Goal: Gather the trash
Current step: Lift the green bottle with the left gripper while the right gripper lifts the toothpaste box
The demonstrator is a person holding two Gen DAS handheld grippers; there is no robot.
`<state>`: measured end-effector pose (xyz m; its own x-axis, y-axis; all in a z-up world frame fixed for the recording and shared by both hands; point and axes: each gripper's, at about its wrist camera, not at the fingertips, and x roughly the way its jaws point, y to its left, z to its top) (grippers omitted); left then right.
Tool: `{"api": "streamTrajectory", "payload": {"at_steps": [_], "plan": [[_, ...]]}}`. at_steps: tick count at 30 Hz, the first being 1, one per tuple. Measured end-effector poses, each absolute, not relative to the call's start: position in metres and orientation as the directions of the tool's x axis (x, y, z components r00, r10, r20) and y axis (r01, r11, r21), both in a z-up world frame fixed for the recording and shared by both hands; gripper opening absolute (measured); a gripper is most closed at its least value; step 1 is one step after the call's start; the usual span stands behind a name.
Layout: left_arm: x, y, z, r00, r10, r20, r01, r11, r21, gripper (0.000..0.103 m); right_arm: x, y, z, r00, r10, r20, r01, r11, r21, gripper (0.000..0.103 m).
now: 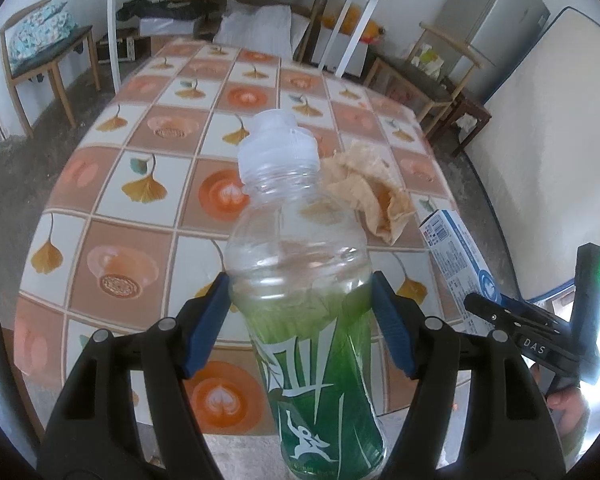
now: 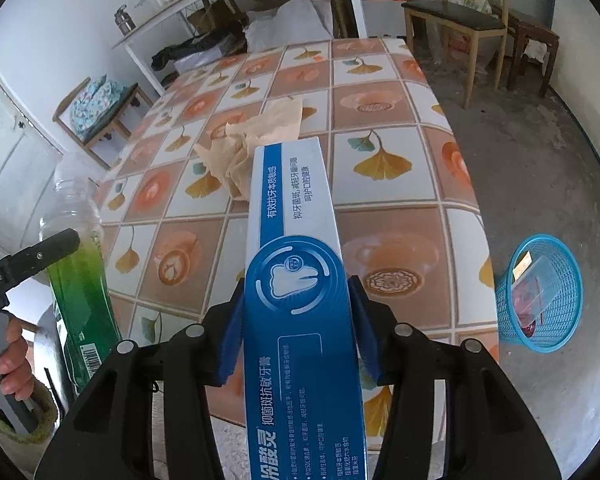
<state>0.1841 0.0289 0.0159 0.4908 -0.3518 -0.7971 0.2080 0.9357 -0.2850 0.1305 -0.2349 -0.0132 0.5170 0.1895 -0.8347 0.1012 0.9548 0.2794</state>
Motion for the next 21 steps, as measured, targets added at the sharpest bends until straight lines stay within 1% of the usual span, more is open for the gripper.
{"api": "streamTrajectory", "payload": {"at_steps": [9,15,21], "plan": [[0.174,0.007,0.048,0.53,-0.379,-0.758,0.272,0.923,-0.272,0.067,0.118,-0.251,0.008,0.584,0.221,-0.781,0.088,0.939,0.331,0.047],[0.175,-0.029,0.066,0.504,-0.447,-0.739,0.366,0.886,-0.285,0.067,0.103,-0.271,0.021,0.627,0.23,-0.744,0.094,0.926,0.365,0.047],[0.18,-0.079,0.077,0.445,-0.526,-0.725,0.462,0.828,-0.317,0.067,0.078,-0.31,0.03,0.677,0.205,-0.707,0.155,0.899,0.41,0.047]]}}
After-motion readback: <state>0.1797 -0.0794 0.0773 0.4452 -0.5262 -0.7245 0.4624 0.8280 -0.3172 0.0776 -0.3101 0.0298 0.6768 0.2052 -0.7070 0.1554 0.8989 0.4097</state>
